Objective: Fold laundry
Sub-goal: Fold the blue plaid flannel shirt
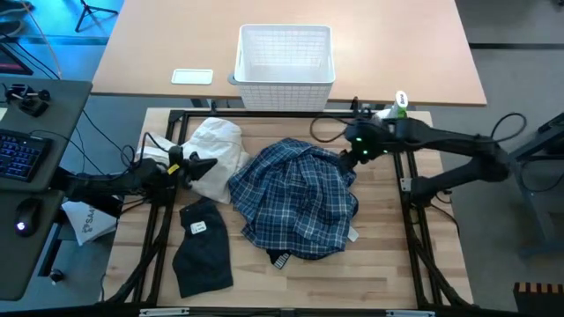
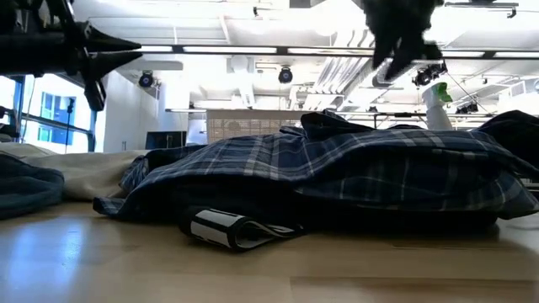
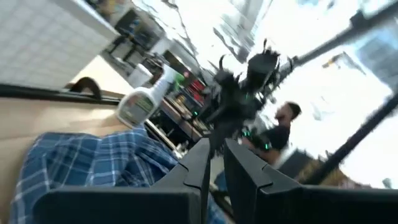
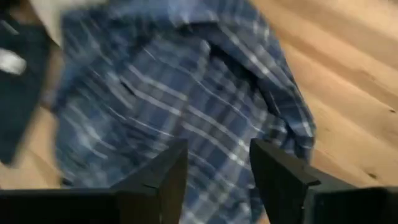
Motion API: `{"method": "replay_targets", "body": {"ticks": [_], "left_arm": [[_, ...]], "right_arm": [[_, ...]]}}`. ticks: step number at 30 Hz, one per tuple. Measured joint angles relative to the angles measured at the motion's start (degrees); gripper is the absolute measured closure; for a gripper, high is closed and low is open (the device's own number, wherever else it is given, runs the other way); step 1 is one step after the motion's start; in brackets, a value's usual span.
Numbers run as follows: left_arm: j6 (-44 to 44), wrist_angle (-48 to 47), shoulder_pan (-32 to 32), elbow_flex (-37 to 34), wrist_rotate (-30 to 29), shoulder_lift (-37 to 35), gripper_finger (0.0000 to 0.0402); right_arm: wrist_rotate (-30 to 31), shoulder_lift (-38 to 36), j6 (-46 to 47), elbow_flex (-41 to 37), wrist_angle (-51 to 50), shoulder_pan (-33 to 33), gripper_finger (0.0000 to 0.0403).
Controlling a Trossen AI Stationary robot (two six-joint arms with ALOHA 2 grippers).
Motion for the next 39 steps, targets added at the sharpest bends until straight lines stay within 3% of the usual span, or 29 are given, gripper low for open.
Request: {"method": "replay_targets", "body": {"ticks": [7, 14, 19, 24, 27, 33, 39], "left_arm": [[5.18, -2.92, 0.00, 5.07, -2.03, 4.54, 0.0383], [12.50, -9.93, 0.00, 20.41, -1.95, 22.53, 0.0399], [16.21, -12.90, 0.00, 31.49, 3.07, 37.74, 0.0401], [21.04, -14.08, 0.10, 42.08, 5.24, 50.15, 0.0401], [24.10, -16.16, 1.14, 47.83, 5.32, 55.73, 0.0401], [32.48, -24.42, 4.49, 60.26, 7.91, 63.77, 0.0390], [39.26, -25.45, 7.74, 71.31, 11.28, 69.71, 0.0321]], "right_arm": [[-0.19, 4.84, -8.08, -12.16, 5.47, -9.61, 0.0189], [-0.64, 8.68, -14.59, -20.41, 19.78, -15.39, 0.0198], [-1.77, 11.49, -18.94, -23.03, 27.14, -16.68, 0.0235], [-6.10, 12.77, -22.18, -22.76, 29.45, -16.84, 0.0327], [-8.66, 11.29, -21.93, -19.68, 26.44, -16.82, 0.0389], [-9.51, 6.27, -21.44, -5.08, 13.73, -15.10, 0.0394], [-11.06, 5.85, -20.44, 13.53, 5.39, -13.30, 0.0399]]}}
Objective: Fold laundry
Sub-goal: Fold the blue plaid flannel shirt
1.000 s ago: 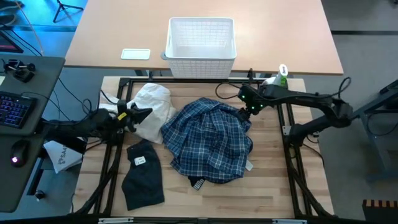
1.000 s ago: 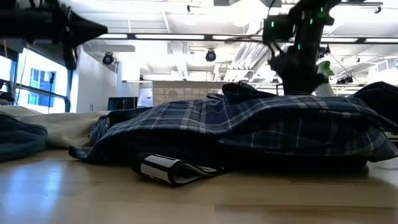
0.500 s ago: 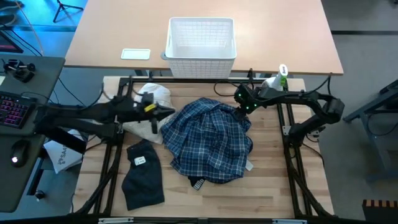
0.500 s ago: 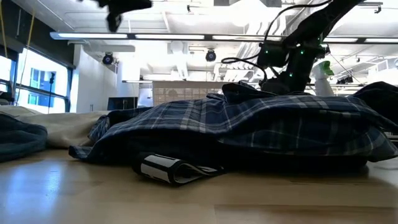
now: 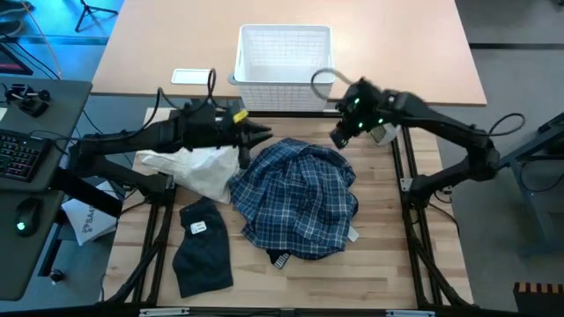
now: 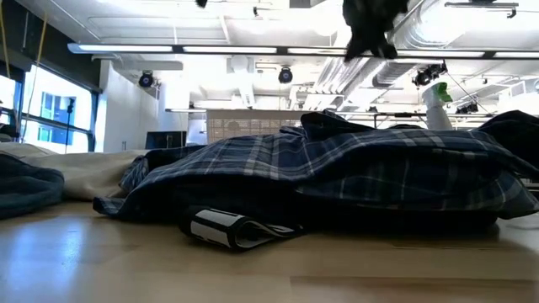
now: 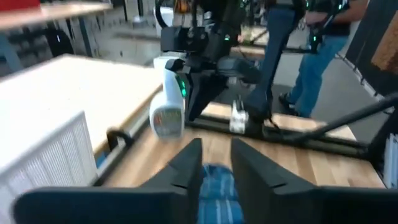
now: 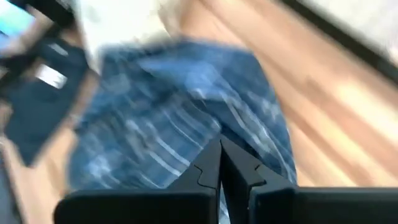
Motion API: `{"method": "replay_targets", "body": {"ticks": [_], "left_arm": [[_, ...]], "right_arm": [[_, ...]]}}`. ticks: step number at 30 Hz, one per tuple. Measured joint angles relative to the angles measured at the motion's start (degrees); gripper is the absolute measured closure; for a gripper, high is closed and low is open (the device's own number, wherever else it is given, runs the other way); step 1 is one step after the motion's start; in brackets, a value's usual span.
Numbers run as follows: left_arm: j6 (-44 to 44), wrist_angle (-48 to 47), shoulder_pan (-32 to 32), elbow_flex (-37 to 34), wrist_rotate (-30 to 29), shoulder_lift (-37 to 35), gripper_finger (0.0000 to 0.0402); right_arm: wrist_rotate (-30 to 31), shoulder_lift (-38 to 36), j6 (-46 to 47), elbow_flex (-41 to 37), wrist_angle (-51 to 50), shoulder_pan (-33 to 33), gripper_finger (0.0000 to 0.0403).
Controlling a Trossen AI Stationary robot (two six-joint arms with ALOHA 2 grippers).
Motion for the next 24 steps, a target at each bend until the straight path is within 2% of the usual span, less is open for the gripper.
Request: {"method": "replay_targets", "body": {"ticks": [3, 5, 10, 14, 17, 24], "left_arm": [[1.27, -1.52, 0.96, 4.20, 0.24, 2.57, 0.0277], [0.59, -3.70, 1.40, 6.39, 0.30, 4.14, 0.0250], [-5.31, -11.03, 2.51, 10.55, 2.55, 10.55, 0.0204], [-4.32, -15.06, 3.76, 13.95, 4.16, 19.04, 0.0187], [-2.37, -15.93, 5.21, 16.52, 4.27, 25.29, 0.0184], [2.33, -16.45, 7.38, 18.95, 5.19, 37.81, 0.0184]], "right_arm": [[-0.07, -0.04, -0.07, 4.18, -1.50, 0.85, 0.0400], [0.05, -0.55, -0.02, 3.65, -3.18, 1.75, 0.0395], [3.52, -4.68, 7.63, -8.77, -2.22, 6.15, 0.0372], [3.72, -9.91, 17.65, -20.78, 1.36, 9.59, 0.0336], [4.21, -14.70, 23.97, -26.59, 2.24, 11.90, 0.0305], [9.42, -25.38, 33.83, -30.33, 2.57, 16.86, 0.0263]]}}
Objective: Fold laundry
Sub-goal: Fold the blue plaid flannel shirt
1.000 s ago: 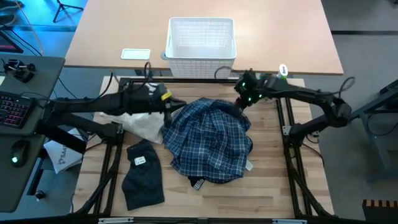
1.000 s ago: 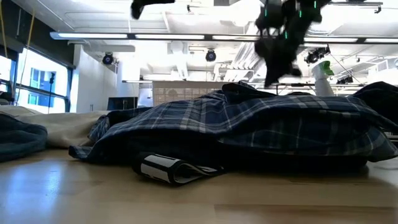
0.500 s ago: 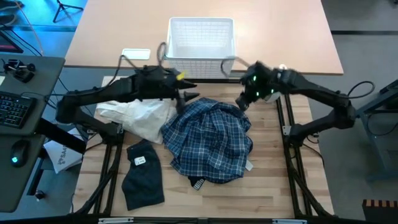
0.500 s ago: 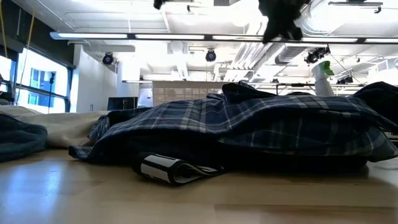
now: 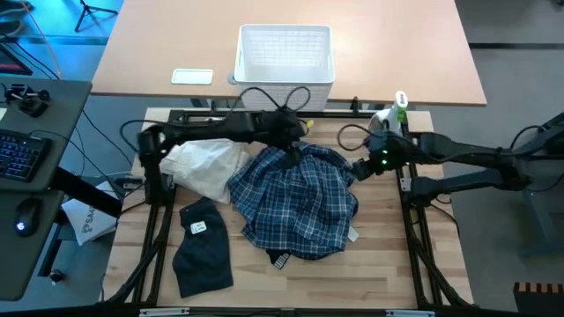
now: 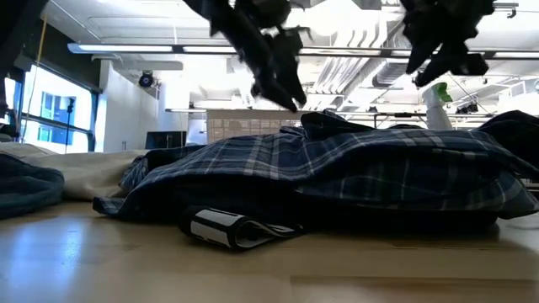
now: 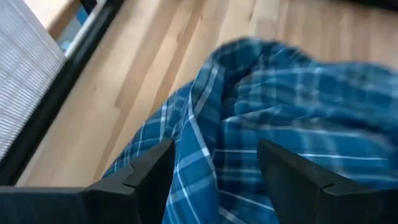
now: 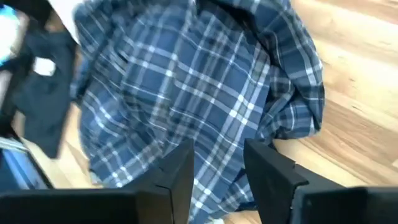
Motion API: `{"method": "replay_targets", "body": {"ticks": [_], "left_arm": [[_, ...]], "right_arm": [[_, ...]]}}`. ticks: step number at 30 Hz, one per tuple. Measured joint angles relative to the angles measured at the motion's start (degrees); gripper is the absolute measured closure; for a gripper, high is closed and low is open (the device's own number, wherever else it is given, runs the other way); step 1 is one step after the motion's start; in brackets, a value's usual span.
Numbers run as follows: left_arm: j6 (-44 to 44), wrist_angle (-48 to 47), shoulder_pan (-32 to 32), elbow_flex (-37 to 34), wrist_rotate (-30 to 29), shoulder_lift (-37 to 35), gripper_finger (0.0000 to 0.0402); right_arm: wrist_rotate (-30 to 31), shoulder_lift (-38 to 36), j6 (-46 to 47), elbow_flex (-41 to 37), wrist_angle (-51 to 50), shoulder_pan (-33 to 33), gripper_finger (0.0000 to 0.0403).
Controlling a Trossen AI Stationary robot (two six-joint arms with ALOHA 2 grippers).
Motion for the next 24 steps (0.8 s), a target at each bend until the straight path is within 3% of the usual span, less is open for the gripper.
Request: {"method": "replay_targets", "body": {"ticks": [5, 9, 12, 17, 24], "left_arm": [[1.03, 0.75, 0.35, 0.23, -1.11, 5.25, 0.0197], [0.79, 0.84, 0.35, 0.23, -5.58, 7.78, 0.0220], [3.10, 1.34, 0.35, 0.23, -5.85, 8.48, 0.0258], [8.69, 2.91, 0.09, 0.23, -3.03, 7.82, 0.0377], [11.89, 0.39, -0.49, 5.48, -5.62, 2.85, 0.0400]], "right_arm": [[5.55, -4.42, 3.56, 0.00, 1.82, 3.11, 0.0258], [8.13, -5.20, 5.22, 0.00, 2.65, 5.15, 0.0258], [8.64, -4.35, 5.96, 0.00, 2.61, 6.71, 0.0258], [11.24, -1.91, 5.86, -0.01, 2.72, 9.98, 0.0258], [16.05, -0.74, 6.74, -7.45, 13.55, 15.24, 0.0258]]}}
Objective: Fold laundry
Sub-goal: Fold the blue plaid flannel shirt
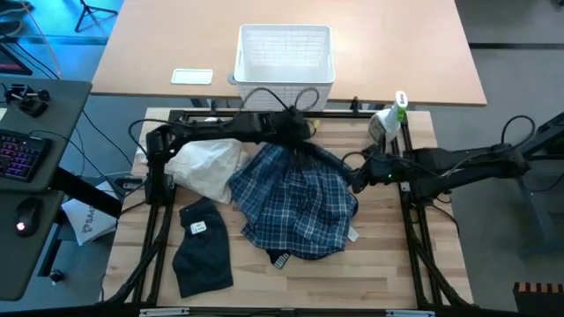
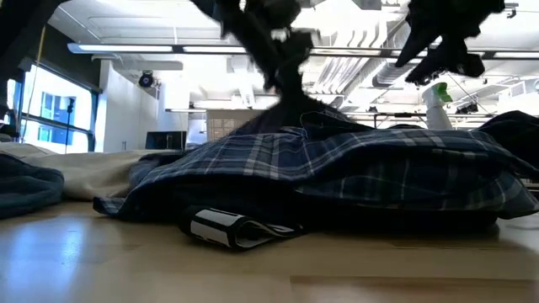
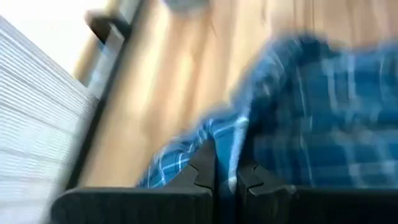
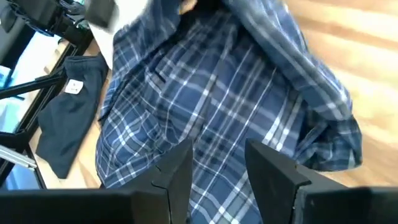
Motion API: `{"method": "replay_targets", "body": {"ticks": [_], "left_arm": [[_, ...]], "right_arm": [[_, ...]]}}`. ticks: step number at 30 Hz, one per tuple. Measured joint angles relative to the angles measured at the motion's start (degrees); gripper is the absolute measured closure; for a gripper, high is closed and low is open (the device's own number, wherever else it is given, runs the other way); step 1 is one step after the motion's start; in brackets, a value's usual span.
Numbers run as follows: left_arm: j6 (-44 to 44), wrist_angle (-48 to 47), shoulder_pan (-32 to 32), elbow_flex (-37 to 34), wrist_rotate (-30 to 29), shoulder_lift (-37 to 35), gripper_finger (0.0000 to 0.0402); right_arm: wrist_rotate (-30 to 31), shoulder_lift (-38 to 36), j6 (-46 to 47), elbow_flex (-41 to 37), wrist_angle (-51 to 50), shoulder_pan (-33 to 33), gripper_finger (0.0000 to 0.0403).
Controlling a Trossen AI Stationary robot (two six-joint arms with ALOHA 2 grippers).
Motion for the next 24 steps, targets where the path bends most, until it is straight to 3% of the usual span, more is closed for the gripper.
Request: {"method": "replay_targets", "body": {"ticks": [4, 8, 17, 24], "left_arm": [[2.74, -1.29, -0.07, 4.75, -3.39, -5.16, 0.0401], [5.21, -2.59, 0.40, 9.04, -5.58, -10.63, 0.0401], [6.64, -2.51, 1.14, 16.08, -5.50, -20.02, 0.0401], [6.67, -0.68, -0.28, 25.29, -3.63, -21.21, 0.0401]], "right_arm": [[-0.02, -0.19, 4.96, -4.42, 3.46, 1.54, 0.0258], [0.02, -1.41, 5.67, -4.13, 3.03, 2.09, 0.0258], [0.42, -6.75, -2.77, 5.45, 0.07, -1.04, 0.0258], [-1.97, -5.58, -13.82, 11.43, 3.66, -3.83, 0.0258]]}}
